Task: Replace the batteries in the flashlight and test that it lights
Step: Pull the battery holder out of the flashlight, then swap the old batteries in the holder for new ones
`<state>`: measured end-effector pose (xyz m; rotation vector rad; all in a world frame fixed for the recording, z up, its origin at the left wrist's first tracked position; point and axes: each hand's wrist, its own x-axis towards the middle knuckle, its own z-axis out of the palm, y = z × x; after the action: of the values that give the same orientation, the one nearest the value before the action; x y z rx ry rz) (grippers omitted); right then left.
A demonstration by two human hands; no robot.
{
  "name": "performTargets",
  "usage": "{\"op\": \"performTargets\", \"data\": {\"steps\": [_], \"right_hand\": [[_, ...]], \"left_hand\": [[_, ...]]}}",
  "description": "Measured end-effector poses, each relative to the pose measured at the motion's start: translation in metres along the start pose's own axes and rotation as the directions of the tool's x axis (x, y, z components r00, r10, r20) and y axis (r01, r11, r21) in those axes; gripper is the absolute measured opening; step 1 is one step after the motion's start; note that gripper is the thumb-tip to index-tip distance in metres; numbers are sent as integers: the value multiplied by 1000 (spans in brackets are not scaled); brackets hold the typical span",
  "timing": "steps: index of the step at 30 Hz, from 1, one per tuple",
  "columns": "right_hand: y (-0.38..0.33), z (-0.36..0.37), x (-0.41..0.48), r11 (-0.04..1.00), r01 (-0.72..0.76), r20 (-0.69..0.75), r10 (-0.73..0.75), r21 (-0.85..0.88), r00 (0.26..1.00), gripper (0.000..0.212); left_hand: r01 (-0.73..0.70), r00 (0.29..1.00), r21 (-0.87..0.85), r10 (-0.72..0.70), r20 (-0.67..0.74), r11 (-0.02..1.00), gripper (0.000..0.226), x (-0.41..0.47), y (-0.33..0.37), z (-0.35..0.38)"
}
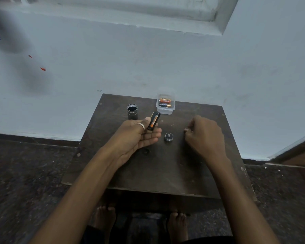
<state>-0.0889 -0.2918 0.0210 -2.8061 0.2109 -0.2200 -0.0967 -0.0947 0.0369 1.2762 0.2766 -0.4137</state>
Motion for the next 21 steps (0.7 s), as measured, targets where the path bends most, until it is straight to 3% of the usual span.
{"op": "performTargets", "data": {"steps": [3, 12, 21], "right_hand": [[-1, 1, -2, 999, -11, 42, 13, -53, 999, 13], [-4, 5, 2, 997, 8, 93, -15, 74, 996, 18], [4, -1, 5, 982, -54, 25, 51, 180, 998, 14]], "left_hand": [[0, 1000, -2, 0, 0, 1000, 34, -1, 0, 0], [5, 1000, 3, -5, 0, 1000, 34, -1, 1, 1], [10, 1000, 22, -11, 11, 1000, 35, -2, 2, 1]]}}
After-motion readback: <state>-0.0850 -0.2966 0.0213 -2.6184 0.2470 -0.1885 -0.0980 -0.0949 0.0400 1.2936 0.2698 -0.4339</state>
